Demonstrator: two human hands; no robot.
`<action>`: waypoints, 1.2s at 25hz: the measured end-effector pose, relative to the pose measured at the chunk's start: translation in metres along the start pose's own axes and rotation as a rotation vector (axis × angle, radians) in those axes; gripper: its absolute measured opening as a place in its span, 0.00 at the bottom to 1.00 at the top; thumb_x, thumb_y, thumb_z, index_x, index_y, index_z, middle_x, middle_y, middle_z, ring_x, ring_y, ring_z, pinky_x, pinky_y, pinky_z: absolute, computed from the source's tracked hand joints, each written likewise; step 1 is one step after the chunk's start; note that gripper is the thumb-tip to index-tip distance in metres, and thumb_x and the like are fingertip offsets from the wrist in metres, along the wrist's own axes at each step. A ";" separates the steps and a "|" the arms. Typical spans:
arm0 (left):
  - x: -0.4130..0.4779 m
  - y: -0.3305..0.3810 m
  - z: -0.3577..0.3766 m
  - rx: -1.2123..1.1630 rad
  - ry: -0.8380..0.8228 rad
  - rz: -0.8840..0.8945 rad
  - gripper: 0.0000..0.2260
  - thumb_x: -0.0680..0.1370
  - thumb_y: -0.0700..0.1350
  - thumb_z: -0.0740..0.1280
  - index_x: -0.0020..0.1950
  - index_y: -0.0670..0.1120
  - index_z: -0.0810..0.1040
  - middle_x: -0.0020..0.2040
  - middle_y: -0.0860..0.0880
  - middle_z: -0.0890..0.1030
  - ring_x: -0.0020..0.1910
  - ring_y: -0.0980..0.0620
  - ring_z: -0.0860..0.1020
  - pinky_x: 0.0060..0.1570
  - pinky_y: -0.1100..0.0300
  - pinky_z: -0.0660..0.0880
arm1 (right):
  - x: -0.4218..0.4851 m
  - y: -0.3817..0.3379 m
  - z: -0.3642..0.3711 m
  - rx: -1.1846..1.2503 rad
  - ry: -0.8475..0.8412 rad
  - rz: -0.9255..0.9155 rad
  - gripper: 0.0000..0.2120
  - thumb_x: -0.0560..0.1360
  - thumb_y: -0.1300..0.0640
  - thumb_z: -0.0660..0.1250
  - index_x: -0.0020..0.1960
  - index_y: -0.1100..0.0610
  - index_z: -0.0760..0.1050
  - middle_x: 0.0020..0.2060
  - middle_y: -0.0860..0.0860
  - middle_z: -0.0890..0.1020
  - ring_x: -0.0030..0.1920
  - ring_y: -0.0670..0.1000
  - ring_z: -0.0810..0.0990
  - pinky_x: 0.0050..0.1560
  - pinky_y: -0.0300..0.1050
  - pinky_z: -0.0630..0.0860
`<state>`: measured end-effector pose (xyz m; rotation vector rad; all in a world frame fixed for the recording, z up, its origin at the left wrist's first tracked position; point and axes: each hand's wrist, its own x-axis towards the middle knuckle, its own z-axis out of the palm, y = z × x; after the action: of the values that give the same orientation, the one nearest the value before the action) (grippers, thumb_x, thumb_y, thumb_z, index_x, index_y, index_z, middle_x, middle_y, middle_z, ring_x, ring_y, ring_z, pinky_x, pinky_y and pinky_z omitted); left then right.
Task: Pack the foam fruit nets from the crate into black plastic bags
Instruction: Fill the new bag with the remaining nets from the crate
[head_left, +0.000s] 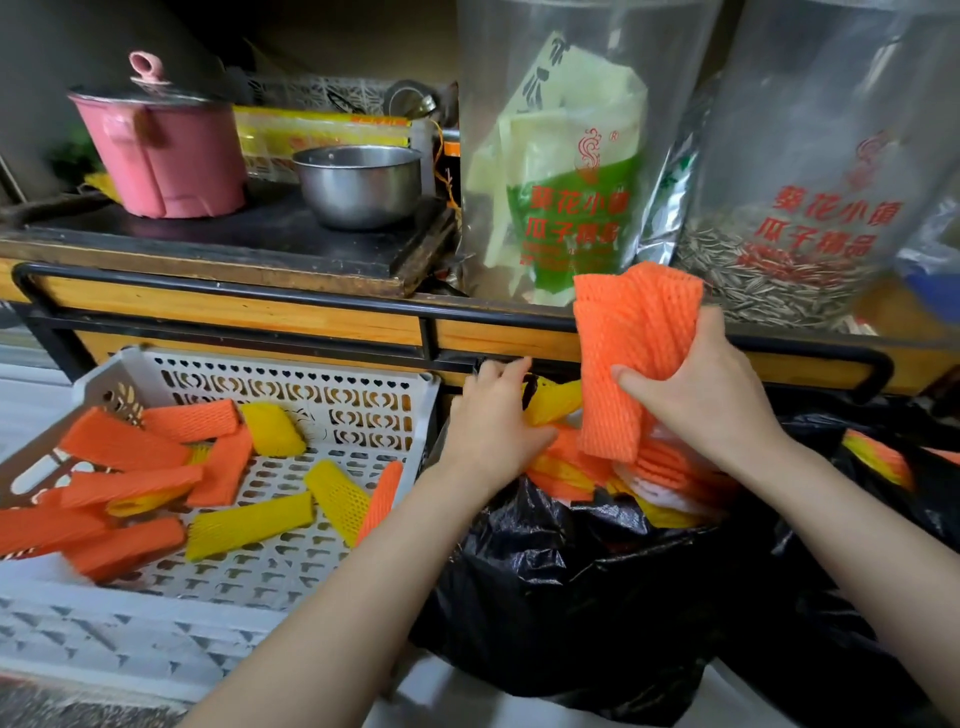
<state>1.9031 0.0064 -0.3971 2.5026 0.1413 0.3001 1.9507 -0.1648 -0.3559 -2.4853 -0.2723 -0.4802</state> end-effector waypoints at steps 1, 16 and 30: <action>0.000 -0.004 0.003 0.069 -0.047 -0.027 0.35 0.72 0.46 0.71 0.75 0.48 0.59 0.68 0.45 0.68 0.67 0.46 0.67 0.67 0.50 0.66 | -0.001 -0.001 0.002 -0.032 -0.017 -0.027 0.29 0.66 0.44 0.73 0.55 0.56 0.61 0.54 0.57 0.76 0.54 0.60 0.75 0.44 0.49 0.69; -0.002 -0.016 -0.038 -0.531 0.281 -0.054 0.07 0.78 0.43 0.65 0.45 0.40 0.78 0.37 0.45 0.77 0.38 0.51 0.75 0.43 0.58 0.71 | -0.011 -0.033 0.056 -0.323 -0.675 -0.532 0.36 0.69 0.43 0.72 0.72 0.50 0.62 0.59 0.53 0.75 0.59 0.55 0.72 0.58 0.43 0.67; -0.008 -0.021 -0.042 -0.382 0.262 -0.011 0.13 0.78 0.44 0.65 0.34 0.50 0.70 0.31 0.53 0.70 0.32 0.57 0.68 0.32 0.71 0.65 | -0.005 -0.044 0.055 -0.146 -0.691 -0.556 0.18 0.69 0.49 0.73 0.56 0.50 0.75 0.48 0.44 0.79 0.48 0.44 0.75 0.50 0.39 0.72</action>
<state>1.8844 0.0460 -0.3779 2.0763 0.1846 0.5919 1.9485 -0.0978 -0.3772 -2.6185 -1.2542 0.1858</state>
